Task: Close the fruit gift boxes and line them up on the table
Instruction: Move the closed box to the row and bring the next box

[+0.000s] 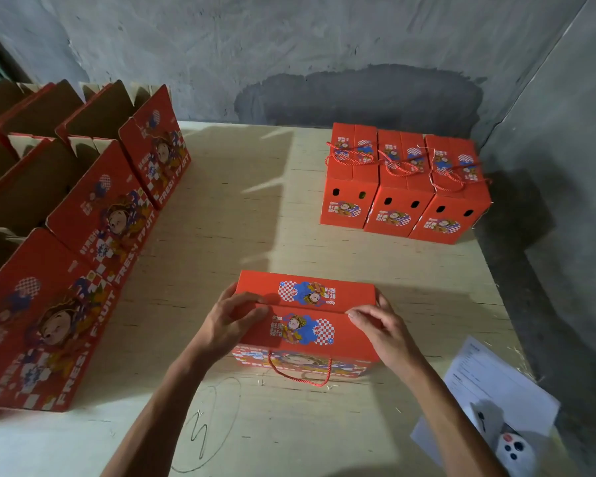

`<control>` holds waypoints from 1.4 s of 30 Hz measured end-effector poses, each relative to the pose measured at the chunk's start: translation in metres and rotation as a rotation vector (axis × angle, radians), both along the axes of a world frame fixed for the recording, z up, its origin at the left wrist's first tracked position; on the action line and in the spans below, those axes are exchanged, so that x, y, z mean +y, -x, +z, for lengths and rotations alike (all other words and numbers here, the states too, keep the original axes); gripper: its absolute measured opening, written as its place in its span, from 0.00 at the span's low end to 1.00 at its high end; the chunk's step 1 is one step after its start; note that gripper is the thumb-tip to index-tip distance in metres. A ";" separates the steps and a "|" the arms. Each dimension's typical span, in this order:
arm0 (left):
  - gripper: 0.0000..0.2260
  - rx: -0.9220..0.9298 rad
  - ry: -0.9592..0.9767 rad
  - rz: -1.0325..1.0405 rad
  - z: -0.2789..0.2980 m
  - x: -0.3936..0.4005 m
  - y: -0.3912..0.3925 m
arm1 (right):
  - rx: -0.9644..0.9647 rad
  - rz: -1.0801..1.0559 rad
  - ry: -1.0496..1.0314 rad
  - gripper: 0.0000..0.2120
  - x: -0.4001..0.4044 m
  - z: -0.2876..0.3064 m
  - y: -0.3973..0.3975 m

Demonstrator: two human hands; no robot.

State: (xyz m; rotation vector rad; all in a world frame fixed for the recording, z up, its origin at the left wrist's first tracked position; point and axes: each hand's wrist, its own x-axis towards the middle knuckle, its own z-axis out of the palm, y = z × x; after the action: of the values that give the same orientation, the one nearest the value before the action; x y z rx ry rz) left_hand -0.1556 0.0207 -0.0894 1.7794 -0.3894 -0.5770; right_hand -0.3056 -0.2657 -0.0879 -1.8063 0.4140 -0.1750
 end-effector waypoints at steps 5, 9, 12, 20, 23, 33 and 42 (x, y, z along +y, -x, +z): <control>0.19 0.034 -0.014 0.069 0.004 -0.005 0.003 | 0.044 0.027 0.090 0.06 -0.001 -0.002 -0.003; 0.17 0.028 0.018 0.079 0.001 -0.004 0.003 | 0.071 0.060 0.144 0.06 -0.003 0.001 -0.005; 0.18 0.040 0.017 0.063 0.000 -0.004 0.002 | 0.058 0.110 0.082 0.07 -0.002 0.005 -0.001; 0.17 -0.010 -0.060 0.091 0.002 -0.010 0.005 | 0.056 0.033 0.080 0.03 0.002 0.004 -0.005; 0.16 -0.041 -0.065 0.133 0.001 -0.013 0.007 | 0.040 -0.005 0.072 0.04 0.006 0.001 -0.004; 0.10 -0.574 -0.406 0.022 0.012 -0.016 0.006 | 0.012 -0.077 0.071 0.09 0.015 -0.008 -0.003; 0.17 -0.691 -0.567 -0.245 0.023 -0.045 0.017 | 0.033 -0.097 0.069 0.10 0.015 -0.010 -0.003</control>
State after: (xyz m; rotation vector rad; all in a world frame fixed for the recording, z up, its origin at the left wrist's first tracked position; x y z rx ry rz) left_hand -0.1722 -0.0242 -0.0662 2.4853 -1.0040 -0.2228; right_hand -0.3021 -0.2504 -0.0976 -1.8604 0.5251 -0.2300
